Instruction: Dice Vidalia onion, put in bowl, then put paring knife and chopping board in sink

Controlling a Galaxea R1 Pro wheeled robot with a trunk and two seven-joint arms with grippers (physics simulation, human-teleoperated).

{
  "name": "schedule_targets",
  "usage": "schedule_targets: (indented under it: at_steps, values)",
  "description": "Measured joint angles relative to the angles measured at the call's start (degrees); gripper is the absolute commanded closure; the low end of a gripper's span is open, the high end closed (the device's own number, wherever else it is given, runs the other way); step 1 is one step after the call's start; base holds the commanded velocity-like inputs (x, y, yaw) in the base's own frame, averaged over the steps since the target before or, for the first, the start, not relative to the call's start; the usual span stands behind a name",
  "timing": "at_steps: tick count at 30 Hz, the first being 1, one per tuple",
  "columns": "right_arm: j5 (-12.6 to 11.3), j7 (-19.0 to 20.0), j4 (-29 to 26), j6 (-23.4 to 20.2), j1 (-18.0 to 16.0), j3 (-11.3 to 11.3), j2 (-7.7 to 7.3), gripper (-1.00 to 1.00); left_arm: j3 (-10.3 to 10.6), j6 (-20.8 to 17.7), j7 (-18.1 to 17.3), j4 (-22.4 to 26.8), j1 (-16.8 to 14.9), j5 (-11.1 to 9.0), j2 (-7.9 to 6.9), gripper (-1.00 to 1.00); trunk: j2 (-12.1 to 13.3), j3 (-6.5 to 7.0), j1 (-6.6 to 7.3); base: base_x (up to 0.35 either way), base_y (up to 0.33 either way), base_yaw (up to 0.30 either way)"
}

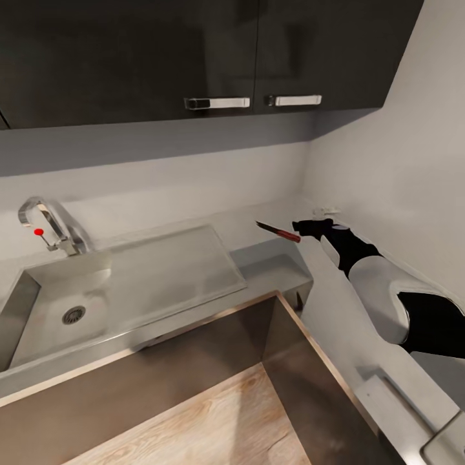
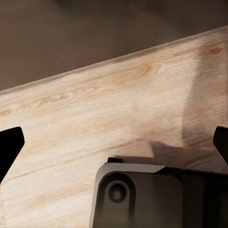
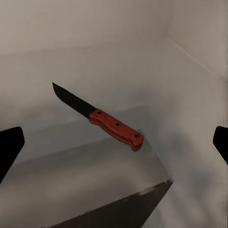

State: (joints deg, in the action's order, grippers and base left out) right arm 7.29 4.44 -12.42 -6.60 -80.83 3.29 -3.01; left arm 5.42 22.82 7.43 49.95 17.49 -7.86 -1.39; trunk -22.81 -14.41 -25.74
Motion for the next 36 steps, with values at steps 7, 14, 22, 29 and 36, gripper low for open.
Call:
schedule_targets:
  at_steps: [7, 14, 22, 29, 36]
  values:
    - [0.0, 0.4, 0.3, 0.2, 0.0, 0.0, -0.08, -1.00, 0.0, 0.0, 0.0, -0.1, 0.0, 0.0, 0.00, -1.00, 0.0, -0.31, -0.01, 0.026, 0.000, 0.005]
    - [0.1, 3.7, 1.1, 0.1, 0.0, 0.0, -0.81, -1.00, 0.0, 0.0, 0.0, -0.4, 0.0, 0.0, 0.06, -1.00, 0.0, -0.56, -0.01, 0.002, 0.000, 0.037]
    - [0.1, 4.3, 1.4, 0.1, 0.0, 0.0, -1.02, -1.00, 0.0, -0.1, 0.0, -0.5, 0.0, 0.0, 0.09, -1.00, 0.0, -0.59, -0.01, 0.000, 0.000, 0.207]
    - [0.1, 4.3, 1.5, 0.1, 0.0, 0.0, -1.03, -1.00, 0.0, -0.1, 0.0, -0.5, 0.0, 0.0, 0.08, -1.00, 0.0, -0.59, 0.00, 0.068, -0.041, 0.192]
    - [0.1, 4.3, 1.5, 0.1, 0.0, 0.0, -1.04, -1.00, -0.1, -0.1, 0.0, -0.7, 0.0, 0.0, 0.08, -1.00, 0.0, -0.58, -0.01, 0.037, -0.011, 0.016]
